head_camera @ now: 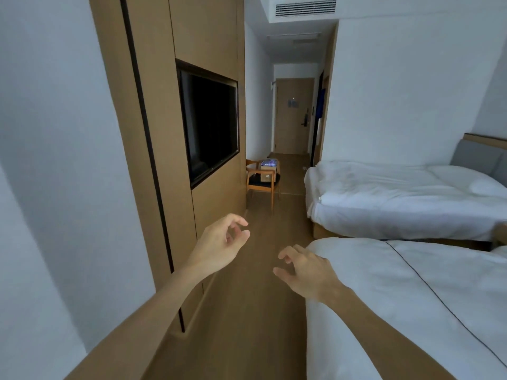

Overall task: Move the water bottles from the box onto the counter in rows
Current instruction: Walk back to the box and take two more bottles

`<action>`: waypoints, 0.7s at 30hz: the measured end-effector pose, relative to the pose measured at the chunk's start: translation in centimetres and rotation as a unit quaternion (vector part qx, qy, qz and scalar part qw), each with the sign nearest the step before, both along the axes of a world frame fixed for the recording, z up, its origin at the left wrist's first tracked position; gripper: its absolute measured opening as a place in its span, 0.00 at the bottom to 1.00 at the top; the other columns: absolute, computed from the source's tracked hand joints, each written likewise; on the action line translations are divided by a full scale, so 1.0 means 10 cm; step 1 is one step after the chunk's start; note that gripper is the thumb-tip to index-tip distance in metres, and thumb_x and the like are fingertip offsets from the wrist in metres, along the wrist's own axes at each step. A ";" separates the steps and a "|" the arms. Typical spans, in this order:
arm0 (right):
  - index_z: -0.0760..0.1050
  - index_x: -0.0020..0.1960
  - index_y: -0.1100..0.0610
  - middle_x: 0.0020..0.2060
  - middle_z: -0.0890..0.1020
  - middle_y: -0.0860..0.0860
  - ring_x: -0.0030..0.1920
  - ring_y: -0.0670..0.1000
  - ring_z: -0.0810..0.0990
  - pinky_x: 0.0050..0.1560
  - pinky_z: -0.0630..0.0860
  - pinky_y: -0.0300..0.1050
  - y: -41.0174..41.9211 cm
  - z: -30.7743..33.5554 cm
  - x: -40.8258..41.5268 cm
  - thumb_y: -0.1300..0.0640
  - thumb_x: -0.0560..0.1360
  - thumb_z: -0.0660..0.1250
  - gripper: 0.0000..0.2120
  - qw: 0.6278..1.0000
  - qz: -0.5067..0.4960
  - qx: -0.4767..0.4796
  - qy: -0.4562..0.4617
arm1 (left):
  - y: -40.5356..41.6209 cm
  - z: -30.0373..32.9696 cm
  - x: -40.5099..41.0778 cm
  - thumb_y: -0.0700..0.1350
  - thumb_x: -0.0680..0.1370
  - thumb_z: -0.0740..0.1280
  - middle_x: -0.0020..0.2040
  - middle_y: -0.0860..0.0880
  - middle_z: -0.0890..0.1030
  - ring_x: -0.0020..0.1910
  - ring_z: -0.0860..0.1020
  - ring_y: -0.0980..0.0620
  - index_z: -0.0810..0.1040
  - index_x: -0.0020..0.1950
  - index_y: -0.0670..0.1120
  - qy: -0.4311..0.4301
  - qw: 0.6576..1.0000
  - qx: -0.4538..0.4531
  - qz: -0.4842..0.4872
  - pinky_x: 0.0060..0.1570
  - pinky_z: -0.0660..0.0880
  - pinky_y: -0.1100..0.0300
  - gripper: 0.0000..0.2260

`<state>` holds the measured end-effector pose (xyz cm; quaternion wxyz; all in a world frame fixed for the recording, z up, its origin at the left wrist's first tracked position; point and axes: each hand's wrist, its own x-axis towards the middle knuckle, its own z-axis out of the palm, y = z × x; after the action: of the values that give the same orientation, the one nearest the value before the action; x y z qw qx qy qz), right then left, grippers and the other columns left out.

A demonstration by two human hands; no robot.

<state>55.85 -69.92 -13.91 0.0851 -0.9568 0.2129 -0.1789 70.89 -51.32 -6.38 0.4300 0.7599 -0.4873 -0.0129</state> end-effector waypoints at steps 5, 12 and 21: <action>0.68 0.58 0.40 0.51 0.74 0.38 0.47 0.42 0.76 0.50 0.77 0.46 -0.82 -0.04 0.80 0.31 0.74 0.56 0.19 1.000 -0.024 0.001 0.004 | -0.90 -0.13 0.90 0.55 0.79 0.64 0.48 0.60 0.77 0.41 0.76 0.61 0.74 0.56 0.59 -0.007 1.000 0.002 -0.013 0.37 0.68 0.72 0.07; 0.69 0.59 0.42 0.54 0.76 0.39 0.49 0.43 0.78 0.48 0.78 0.45 -1.88 0.16 1.73 0.34 0.75 0.59 0.17 0.998 -0.061 0.004 0.009 | -2.15 -0.07 2.03 0.55 0.78 0.64 0.47 0.59 0.76 0.40 0.75 0.62 0.73 0.56 0.59 -0.005 0.999 0.012 -0.052 0.37 0.69 0.72 0.07; 0.68 0.60 0.43 0.55 0.76 0.43 0.52 0.47 0.78 0.52 0.76 0.48 -3.22 0.24 2.64 0.34 0.75 0.59 0.19 0.996 -0.092 0.013 0.017 | -3.54 -0.09 3.10 0.57 0.78 0.63 0.47 0.60 0.76 0.42 0.76 0.62 0.72 0.55 0.61 -0.029 0.997 0.008 -0.067 0.38 0.70 0.70 0.07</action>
<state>82.25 -102.13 -11.52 0.0767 -0.9349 0.3036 -0.1668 101.86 -86.75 -7.31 0.4077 0.7288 -0.5496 -0.0240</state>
